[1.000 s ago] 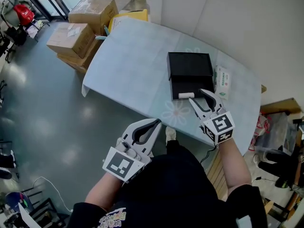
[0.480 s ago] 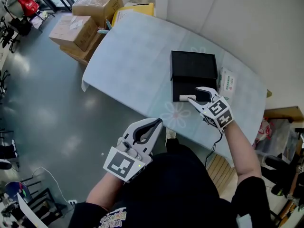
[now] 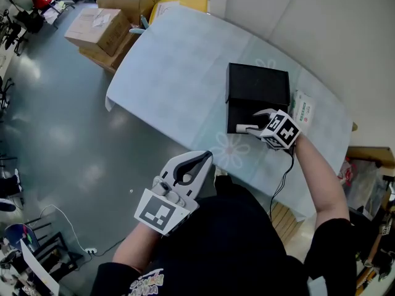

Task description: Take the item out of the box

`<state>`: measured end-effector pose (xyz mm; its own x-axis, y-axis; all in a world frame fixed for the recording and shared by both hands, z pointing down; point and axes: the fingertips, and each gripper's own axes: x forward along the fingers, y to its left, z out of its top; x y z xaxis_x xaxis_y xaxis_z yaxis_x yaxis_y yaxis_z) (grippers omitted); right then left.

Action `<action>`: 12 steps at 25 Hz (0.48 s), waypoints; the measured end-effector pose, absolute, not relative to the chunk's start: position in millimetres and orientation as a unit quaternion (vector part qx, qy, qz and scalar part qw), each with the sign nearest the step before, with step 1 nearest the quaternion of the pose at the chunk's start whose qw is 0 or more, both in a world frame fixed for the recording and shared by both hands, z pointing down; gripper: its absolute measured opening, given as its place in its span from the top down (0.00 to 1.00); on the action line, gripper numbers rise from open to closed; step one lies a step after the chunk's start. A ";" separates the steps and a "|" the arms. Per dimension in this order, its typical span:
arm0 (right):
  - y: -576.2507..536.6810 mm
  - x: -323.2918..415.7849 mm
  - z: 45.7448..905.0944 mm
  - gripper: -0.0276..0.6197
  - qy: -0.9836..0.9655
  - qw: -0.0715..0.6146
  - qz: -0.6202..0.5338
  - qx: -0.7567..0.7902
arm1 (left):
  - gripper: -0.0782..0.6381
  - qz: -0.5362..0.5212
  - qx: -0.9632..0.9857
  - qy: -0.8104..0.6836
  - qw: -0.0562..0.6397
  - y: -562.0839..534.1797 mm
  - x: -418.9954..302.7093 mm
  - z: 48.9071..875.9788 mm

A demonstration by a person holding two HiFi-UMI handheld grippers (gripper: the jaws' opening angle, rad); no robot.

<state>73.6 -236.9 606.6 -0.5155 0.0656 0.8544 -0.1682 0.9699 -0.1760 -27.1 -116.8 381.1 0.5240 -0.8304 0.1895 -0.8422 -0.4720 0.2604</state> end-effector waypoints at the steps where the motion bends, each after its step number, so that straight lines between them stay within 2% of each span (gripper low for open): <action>1: -236.4 73.7 612.0 0.67 -0.857 0.502 0.117 0.018 | 0.88 0.019 0.856 -0.489 0.165 -118.2 -27.6 382.6; 12: -237.7 76.9 640.4 0.67 -0.792 0.588 0.132 -0.096 | 0.88 0.026 0.846 -0.499 0.185 -128.6 -34.1 395.7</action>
<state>76.9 -237.7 640.4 -0.2894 0.3074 0.9065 -0.0040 0.9466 -0.3223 -34.1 -128.6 395.7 0.4997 -0.8355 0.2286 -0.8547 -0.4328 0.2867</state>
